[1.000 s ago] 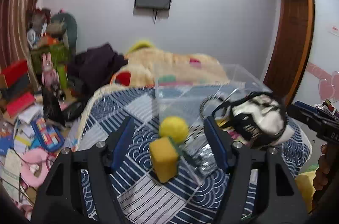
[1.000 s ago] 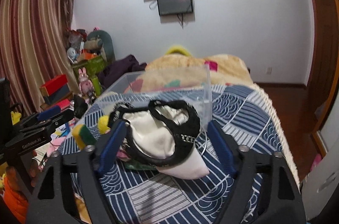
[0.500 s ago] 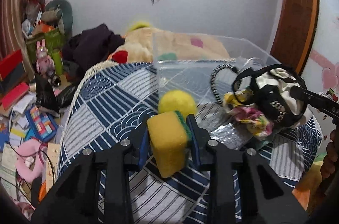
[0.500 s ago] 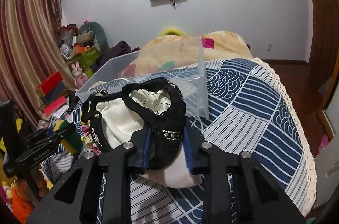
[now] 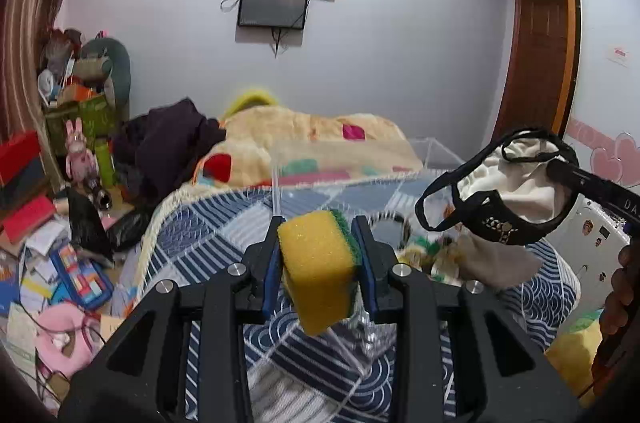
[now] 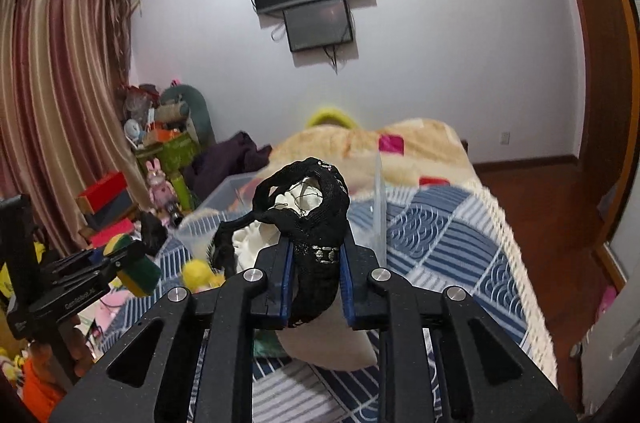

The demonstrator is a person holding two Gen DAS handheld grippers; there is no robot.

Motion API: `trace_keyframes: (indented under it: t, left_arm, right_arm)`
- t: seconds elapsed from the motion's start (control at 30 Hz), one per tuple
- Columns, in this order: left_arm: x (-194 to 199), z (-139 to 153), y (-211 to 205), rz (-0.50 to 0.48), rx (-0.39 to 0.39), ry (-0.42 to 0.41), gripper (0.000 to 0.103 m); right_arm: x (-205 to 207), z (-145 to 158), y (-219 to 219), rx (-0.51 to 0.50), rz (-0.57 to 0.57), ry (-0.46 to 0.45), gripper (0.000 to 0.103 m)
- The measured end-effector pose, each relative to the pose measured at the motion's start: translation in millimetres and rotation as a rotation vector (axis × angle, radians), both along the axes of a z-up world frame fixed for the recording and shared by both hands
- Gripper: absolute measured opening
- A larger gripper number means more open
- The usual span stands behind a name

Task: Organize soft objects
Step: 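Drop the sponge into the clear box with the left tool while the right tool drops the cap in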

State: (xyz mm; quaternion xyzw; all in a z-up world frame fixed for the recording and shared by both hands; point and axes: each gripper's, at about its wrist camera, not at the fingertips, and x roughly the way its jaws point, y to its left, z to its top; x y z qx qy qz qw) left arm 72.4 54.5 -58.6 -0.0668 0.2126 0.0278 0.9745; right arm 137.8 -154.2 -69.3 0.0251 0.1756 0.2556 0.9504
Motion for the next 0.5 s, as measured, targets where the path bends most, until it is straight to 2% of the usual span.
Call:
trace_keyframes:
  t: [0.27, 0.5]
  left_arm:
    - [27.8, 29.4, 8.9, -0.046, -0.024, -0.052, 0.033]
    - [72.3, 29.2, 14.6, -0.081, -0.025, -0.001, 0.033]
  right_arm:
    - [22.4, 22.5, 16.8, -0.015, -0.021, -0.073, 0.017]
    - [55.2, 19.2, 39.3, -0.055, -0.023, -0.040, 0.017]
